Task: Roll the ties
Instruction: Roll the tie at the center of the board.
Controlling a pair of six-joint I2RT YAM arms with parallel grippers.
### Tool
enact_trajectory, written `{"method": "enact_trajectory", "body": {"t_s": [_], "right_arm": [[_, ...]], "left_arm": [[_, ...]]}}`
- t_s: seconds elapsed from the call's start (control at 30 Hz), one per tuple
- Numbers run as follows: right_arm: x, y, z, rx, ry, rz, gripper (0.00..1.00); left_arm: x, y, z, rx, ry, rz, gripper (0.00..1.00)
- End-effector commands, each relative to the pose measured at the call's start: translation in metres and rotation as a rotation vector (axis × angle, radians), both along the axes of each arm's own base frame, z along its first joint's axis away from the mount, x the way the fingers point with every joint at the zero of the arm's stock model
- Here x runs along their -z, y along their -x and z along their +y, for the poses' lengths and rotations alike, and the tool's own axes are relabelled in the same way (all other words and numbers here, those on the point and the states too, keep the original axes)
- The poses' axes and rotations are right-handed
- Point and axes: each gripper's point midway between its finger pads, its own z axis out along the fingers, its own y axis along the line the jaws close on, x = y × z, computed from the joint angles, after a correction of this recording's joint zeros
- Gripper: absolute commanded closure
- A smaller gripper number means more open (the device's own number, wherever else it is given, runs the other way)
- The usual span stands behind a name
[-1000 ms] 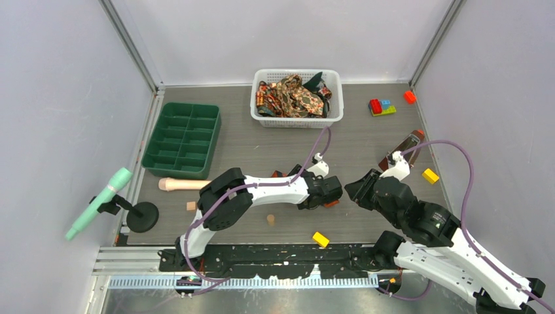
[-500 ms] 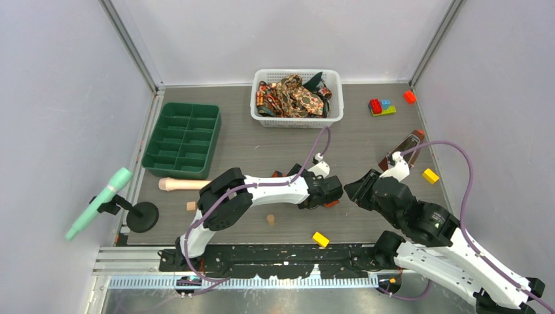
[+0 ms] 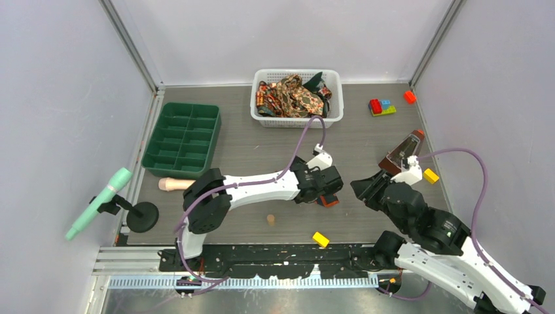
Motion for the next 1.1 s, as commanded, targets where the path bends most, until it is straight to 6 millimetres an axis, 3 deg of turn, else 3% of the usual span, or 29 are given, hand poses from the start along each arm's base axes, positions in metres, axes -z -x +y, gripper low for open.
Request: {"method": "enact_trajectory", "body": {"t_s": [0.0,0.17,0.27,0.37,0.4,0.43,0.47,0.5,0.53,0.57,0.6,0.63,0.67,0.7,0.8,1.07], "right_arm": [[-0.016,-0.004,-0.016,0.079,-0.026,-0.066,0.53],[-0.009,-0.007,-0.009,0.034,0.046,-0.047,0.37],[-0.004,-0.013,0.028,-0.146,0.128,-0.032,0.27],[0.018,-0.023,0.069,-0.344,0.269,0.042,0.19],[0.014,-0.030,0.082,-0.375,0.271,0.021,0.15],[0.030,-0.034,0.095,-0.444,0.331,0.054,0.13],[0.025,-0.043,0.108,-0.471,0.326,0.022,0.10],[0.042,-0.047,0.119,-0.536,0.387,0.050,0.09],[0.037,-0.056,0.130,-0.572,0.413,0.012,0.08],[0.056,-0.062,0.139,-0.607,0.461,0.056,0.08],[0.050,-0.071,0.148,-0.646,0.494,0.016,0.07],[0.067,-0.076,0.156,-0.683,0.531,0.047,0.06],[0.062,-0.085,0.166,-0.714,0.548,0.000,0.06],[0.072,-0.087,0.175,-0.751,0.559,0.008,0.05],[0.074,-0.099,0.205,-0.873,0.570,-0.098,0.01],[0.101,-0.113,0.228,-1.080,0.715,-0.121,0.00]], "left_arm": [[-0.038,-0.004,-0.009,0.004,0.147,-0.016,0.29],[-0.059,-0.012,0.017,-0.037,0.246,-0.016,0.30],[-0.073,-0.024,0.051,-0.109,0.297,-0.003,0.29],[-0.079,-0.037,0.088,-0.188,0.379,0.027,0.27],[-0.079,-0.041,0.100,-0.214,0.402,0.028,0.26],[-0.079,-0.045,0.113,-0.246,0.420,0.029,0.24],[-0.075,-0.047,0.126,-0.276,0.431,0.040,0.22],[-0.073,-0.049,0.138,-0.309,0.446,0.051,0.20],[-0.071,-0.049,0.150,-0.344,0.461,0.058,0.17],[-0.067,-0.049,0.160,-0.373,0.474,0.073,0.13],[-0.062,-0.049,0.169,-0.398,0.490,0.093,0.09],[-0.056,-0.047,0.176,-0.421,0.506,0.113,0.07],[-0.052,-0.046,0.182,-0.438,0.524,0.126,0.04],[-0.047,-0.043,0.188,-0.453,0.535,0.144,0.03],[-0.038,-0.038,0.202,-0.486,0.549,0.164,0.01],[-0.034,-0.030,0.209,-0.495,0.562,0.176,0.01]]}}
